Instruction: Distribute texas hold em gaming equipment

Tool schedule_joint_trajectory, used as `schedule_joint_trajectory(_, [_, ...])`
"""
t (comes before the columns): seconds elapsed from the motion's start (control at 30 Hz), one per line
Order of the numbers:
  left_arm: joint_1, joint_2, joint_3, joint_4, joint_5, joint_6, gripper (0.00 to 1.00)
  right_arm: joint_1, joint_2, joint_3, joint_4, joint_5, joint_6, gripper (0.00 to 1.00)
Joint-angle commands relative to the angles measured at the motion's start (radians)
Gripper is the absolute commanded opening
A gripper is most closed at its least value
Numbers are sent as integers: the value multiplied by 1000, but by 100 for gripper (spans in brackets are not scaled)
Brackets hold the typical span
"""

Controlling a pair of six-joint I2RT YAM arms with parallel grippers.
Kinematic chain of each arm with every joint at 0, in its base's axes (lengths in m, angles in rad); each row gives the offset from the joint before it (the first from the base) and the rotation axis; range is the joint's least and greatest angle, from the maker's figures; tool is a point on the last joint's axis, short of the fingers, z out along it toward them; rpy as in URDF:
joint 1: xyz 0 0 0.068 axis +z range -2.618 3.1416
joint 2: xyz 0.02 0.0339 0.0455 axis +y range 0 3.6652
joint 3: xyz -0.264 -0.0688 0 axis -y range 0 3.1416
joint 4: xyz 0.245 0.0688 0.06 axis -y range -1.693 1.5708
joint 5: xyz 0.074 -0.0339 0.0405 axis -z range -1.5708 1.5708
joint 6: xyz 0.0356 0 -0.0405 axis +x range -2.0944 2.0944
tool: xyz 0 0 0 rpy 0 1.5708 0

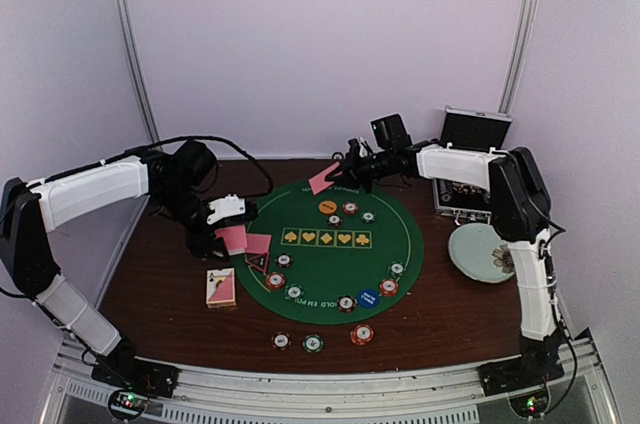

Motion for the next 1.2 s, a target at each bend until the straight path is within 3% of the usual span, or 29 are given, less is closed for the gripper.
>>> schedule_joint_trajectory(0.0, [0, -30, 4, 12, 17, 11, 11, -16, 151, 196, -208, 61, -104, 4])
schedule_joint_trajectory(0.23, [0, -36, 0, 10, 19, 8, 11, -26, 345, 513, -374, 102, -151, 10])
schedule_joint_trajectory(0.37, [0, -37, -5, 9, 24, 8, 11, -31, 394, 562, -400, 113, -161, 17])
schedule_joint_trajectory(0.87, [0, -38, 5, 7, 34, 3, 11, -45, 244, 544, -605, 321, -344, 63])
schedule_joint_trajectory(1.17, [0, -38, 8, 7, 32, 1, 11, -40, 68, 311, -355, 182, -253, 66])
